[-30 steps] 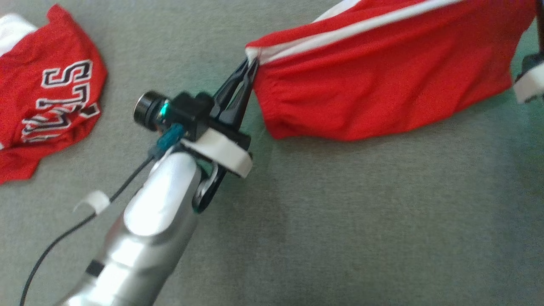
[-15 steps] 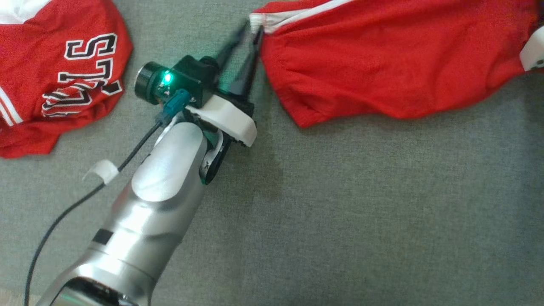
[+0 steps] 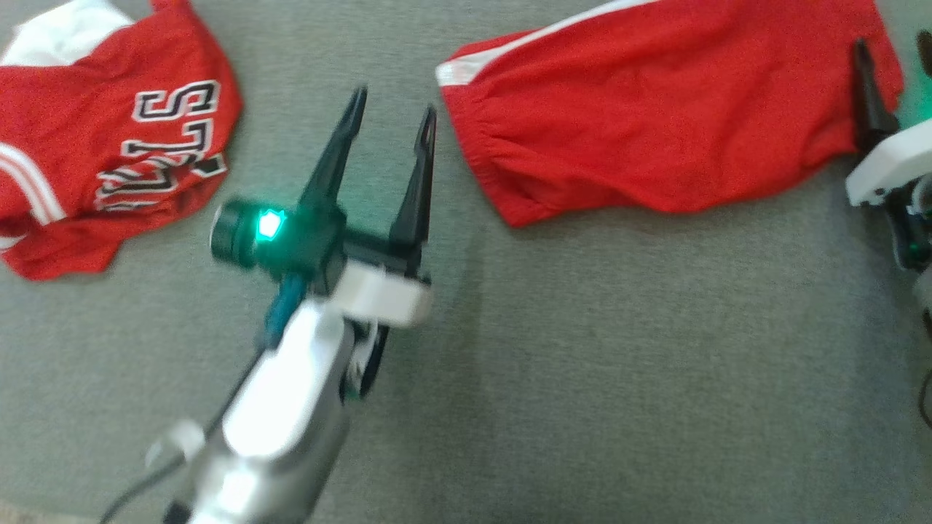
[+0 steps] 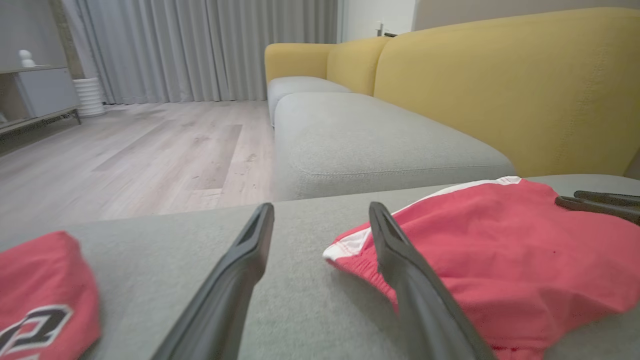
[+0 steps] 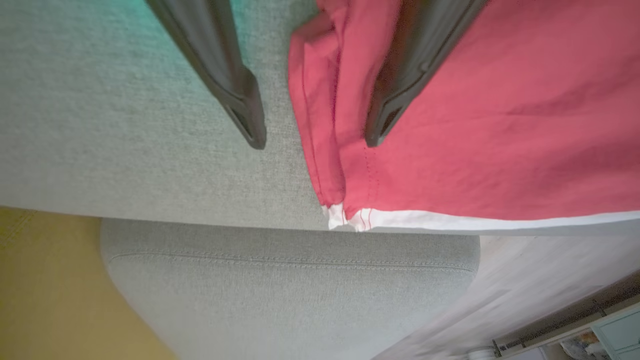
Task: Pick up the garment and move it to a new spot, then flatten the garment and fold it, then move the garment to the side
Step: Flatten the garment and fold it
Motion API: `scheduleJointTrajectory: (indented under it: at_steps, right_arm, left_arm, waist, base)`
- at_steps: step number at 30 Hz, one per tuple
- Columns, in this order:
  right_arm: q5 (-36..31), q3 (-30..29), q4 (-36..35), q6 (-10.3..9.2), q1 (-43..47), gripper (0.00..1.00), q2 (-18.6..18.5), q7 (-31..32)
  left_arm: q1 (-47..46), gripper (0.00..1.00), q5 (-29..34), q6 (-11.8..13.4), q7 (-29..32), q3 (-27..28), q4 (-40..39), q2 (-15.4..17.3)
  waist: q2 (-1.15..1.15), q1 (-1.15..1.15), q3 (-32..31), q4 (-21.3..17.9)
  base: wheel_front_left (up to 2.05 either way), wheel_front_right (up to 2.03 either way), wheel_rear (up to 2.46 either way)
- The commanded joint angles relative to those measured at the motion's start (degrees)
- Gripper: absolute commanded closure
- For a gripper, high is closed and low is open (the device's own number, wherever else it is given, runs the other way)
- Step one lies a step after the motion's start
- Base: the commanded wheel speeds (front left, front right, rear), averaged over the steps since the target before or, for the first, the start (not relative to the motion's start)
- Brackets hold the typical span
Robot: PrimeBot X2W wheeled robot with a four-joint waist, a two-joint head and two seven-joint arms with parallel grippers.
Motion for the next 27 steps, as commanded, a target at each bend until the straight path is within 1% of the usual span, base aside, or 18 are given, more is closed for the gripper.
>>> scheduleJointTrajectory:
  at_steps: [1, 4, 5, 7, 9, 11, 16, 19, 22, 24, 25, 27]
  right_arm:
    - [1.23, 0.34, 0.34, -0.04, 0.66, 0.00, -0.04, 0.63]
    - [3.48, 0.19, 4.03, -0.04, 1.11, 0.00, -0.08, 3.55]
    - [4.74, 0.09, 4.91, -0.04, 1.31, 0.05, 0.17, 4.82]
    - [8.65, 0.49, 5.69, -0.04, 2.05, 1.00, 0.68, 8.20]
    - [10.61, 1.07, 5.31, -0.04, 2.45, 1.00, 0.26, 9.03]
    - [11.67, 1.57, 5.12, -0.04, 2.66, 1.00, -0.44, 8.53]
    - [13.11, 2.85, 4.75, -0.04, 3.45, 1.00, -1.59, 6.31]
    - [14.03, 3.62, 4.15, -0.04, 4.78, 1.00, -3.27, 5.37]
    - [14.53, 4.01, 3.83, -0.04, 6.20, 1.00, -5.98, 4.28]
    - [14.60, 4.01, 3.78, -0.04, 6.70, 1.00, -7.88, 3.62]
    - [14.60, 4.01, 3.78, -0.04, 6.70, 1.00, -7.88, 3.62]
    - [14.77, 4.03, 3.26, -0.04, 6.79, 1.00, -9.23, 3.09]
  left_arm:
    - [2.61, 0.00, 1.11, 0.79, -0.27, 2.59, -3.91, 1.64]
    - [7.75, 0.00, 2.52, 1.63, -0.28, 3.49, -8.52, 1.40]
    - [9.16, 0.00, 3.00, 1.84, -0.28, 3.74, -9.63, 1.34]
    - [12.84, 0.00, 3.77, 2.22, -0.28, 4.76, -12.20, 1.09]
    - [14.81, 0.00, 4.40, 2.44, -0.28, 5.54, -13.55, 1.03]
    - [16.43, 0.00, 5.16, 2.78, -0.29, 6.45, -14.68, 1.05]
    - [20.12, 0.00, 6.57, 3.29, -0.29, 8.43, -16.38, 1.43]
    - [22.19, 0.00, 6.83, 3.06, -0.29, 9.32, -17.21, 1.61]
    - [23.84, 0.00, 6.93, 2.74, -0.29, 10.02, -17.40, 1.75]
    - [24.29, 0.00, 7.14, 2.41, -0.29, 10.27, -17.32, 1.85]
    - [24.29, 0.00, 7.14, 2.41, -0.29, 10.27, -17.32, 1.85]
    - [24.41, 0.00, 7.36, 2.02, -0.29, 10.33, -17.24, 1.81]
  waist:
    - [0.00, 0.01, -0.72, 1.37]
    - [0.00, 0.01, -1.33, 3.16]
    - [0.00, 0.01, -1.59, 3.66]
    - [0.00, 0.01, -2.49, 4.53]
    - [0.00, 0.01, -3.22, 4.46]
    - [0.00, 0.01, -4.15, 3.80]
    - [0.00, 0.01, -7.36, 0.19]
    - [0.00, 0.01, -9.21, -2.08]
    - [0.00, 0.01, -10.74, -3.99]
    - [0.00, 0.01, -11.18, -4.76]
    - [0.00, 0.01, -11.18, -4.76]
    - [0.00, 0.01, -11.43, -5.21]
  base:
    - [0.00, 0.00, 0.00]
    - [0.00, 0.00, 0.00]
    - [0.00, 0.00, 0.00]
    - [0.00, 0.00, 0.00]
    - [0.00, 0.00, 0.00]
    - [0.00, 0.00, 0.00]
    - [0.00, 0.00, 0.00]
    - [0.00, 0.00, 0.00]
    - [0.00, 0.00, 0.00]
    - [0.00, 0.00, 0.00]
    - [0.00, 0.00, 0.00]
    - [0.00, 0.00, 0.00]
